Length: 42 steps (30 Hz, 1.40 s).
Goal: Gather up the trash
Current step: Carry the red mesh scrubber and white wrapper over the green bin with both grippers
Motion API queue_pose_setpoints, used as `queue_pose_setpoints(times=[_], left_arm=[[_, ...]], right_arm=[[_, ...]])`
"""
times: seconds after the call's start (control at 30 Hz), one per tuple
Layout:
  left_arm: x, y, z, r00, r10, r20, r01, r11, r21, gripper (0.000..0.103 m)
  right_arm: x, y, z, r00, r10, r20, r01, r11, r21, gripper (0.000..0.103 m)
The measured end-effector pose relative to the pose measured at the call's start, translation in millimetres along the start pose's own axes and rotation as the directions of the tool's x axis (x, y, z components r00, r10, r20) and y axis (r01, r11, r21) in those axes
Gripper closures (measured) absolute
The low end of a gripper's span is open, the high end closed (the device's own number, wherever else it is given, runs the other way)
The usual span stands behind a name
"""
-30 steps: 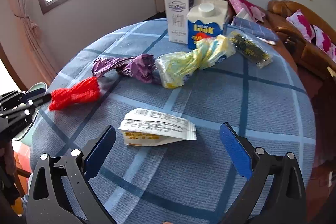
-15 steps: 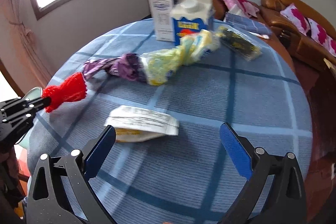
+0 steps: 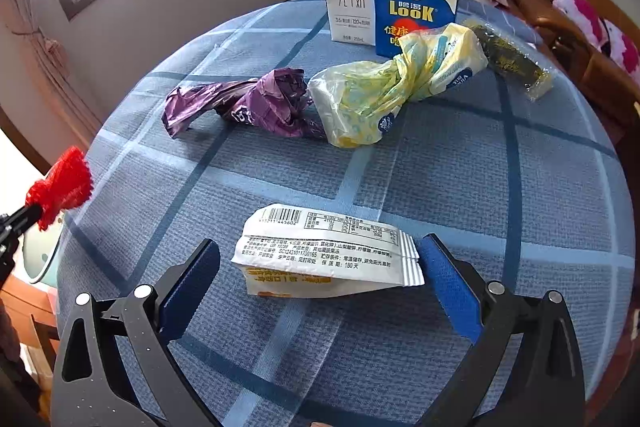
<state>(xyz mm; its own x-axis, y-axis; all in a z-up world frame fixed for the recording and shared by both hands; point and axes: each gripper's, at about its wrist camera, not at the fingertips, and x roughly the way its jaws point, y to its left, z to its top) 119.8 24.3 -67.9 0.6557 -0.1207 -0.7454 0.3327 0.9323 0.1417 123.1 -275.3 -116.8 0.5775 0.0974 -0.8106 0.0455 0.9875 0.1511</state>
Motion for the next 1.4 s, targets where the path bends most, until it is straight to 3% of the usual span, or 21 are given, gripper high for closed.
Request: queue_pose_setpoints(times=[0.13, 0.63, 1.0, 1.4], left_arm=[[-4.4, -0.6, 0.7, 1.000, -0.002, 0.011, 0.002, 1.000, 0.004, 0.097], [-26.4, 15.8, -4.0, 0.999, 0.041, 0.031, -0.041, 0.999, 0.006, 0.097], [-36.8, 67.7, -32.3, 0.986, 0.162, -0.025, -0.164, 0.984, -0.067, 0.097], [-47.2, 113.6, -58.3, 0.951, 0.300, -0.075, -0.307, 0.944, -0.120, 0.097]], right_arm=[[-2.9, 0.6, -1.7, 1.000, -0.003, 0.010, 0.003, 1.000, -0.011, 0.020], [-26.8, 12.9, -8.2, 0.995, 0.043, 0.095, -0.037, 0.997, -0.062, 0.024], [-25.7, 88.7, 18.4, 0.975, 0.155, 0.159, -0.112, 0.963, -0.246, 0.024], [-14.3, 174.5, 32.2, 0.954, 0.249, 0.165, -0.151, 0.880, -0.450, 0.024]])
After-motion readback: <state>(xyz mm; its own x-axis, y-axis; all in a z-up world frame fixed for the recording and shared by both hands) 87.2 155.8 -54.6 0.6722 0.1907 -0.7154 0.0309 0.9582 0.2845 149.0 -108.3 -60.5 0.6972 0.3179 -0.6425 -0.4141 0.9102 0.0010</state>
